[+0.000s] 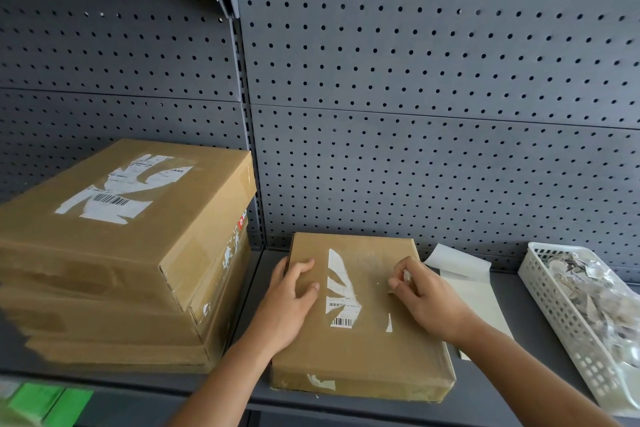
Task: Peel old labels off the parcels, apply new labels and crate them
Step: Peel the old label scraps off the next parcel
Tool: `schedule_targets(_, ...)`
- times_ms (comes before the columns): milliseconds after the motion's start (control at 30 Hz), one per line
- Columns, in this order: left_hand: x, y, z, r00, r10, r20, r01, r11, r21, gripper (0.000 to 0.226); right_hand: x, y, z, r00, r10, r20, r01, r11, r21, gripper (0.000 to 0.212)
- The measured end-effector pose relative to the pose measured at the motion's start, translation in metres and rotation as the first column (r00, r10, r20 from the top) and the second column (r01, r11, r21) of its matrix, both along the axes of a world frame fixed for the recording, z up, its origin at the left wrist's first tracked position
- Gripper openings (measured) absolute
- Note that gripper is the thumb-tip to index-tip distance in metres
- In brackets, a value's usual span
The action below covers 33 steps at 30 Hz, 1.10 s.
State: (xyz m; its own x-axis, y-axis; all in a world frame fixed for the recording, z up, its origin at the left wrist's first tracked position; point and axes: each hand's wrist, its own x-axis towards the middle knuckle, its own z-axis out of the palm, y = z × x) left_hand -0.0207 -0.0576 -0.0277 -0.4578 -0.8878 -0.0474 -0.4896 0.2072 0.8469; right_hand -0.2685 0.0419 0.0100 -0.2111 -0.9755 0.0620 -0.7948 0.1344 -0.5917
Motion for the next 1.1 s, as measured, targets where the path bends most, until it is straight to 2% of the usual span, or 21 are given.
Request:
schedule_targets(133,0.0,0.0,0.001,1.0,-0.001,-0.004,0.001,1.0,-0.003,0.039,-0.001,0.003,-0.002,0.994,-0.07,0.083,0.072,0.997,-0.021,0.026)
schedule_targets(400,0.001,-0.003,-0.003,1.0,0.006,-0.013,-0.006,1.0,-0.022,0.039,0.001,-0.001,-0.011,0.986,0.06,-0.158,-0.07,0.996,-0.055,0.011)
schedule_targets(667,0.001,-0.005,-0.006,1.0,0.01,-0.015,-0.011,0.999,-0.034,0.038,-0.002,0.008,-0.012,0.991,0.024,-0.133,-0.038,0.993,-0.109,0.004)
schedule_targets(733,0.0,-0.004,-0.006,1.0,0.007,-0.011,-0.008,0.999,-0.035,0.038,-0.002,0.007,-0.013,0.989,0.041,-0.145,-0.055,0.995,-0.088,0.011)
schedule_targets(900,0.0,-0.005,-0.006,1.0,0.006,-0.001,-0.006,0.999,-0.038,0.038,0.004,0.0,-0.013,0.982,-0.019,-0.19,0.004,0.997,-0.082,0.011)
schedule_targets(967,0.0,-0.005,-0.007,1.0,0.005,0.0,-0.005,0.999,-0.034,0.038,0.003,0.004,-0.01,0.992,-0.047,-0.121,0.037,0.996,-0.083,0.017)
schedule_targets(1100,0.001,-0.005,-0.006,1.0,0.006,0.014,-0.006,0.999,-0.035,0.039,0.001,0.02,0.003,0.98,-0.118,0.158,0.119,0.993,0.006,0.018)
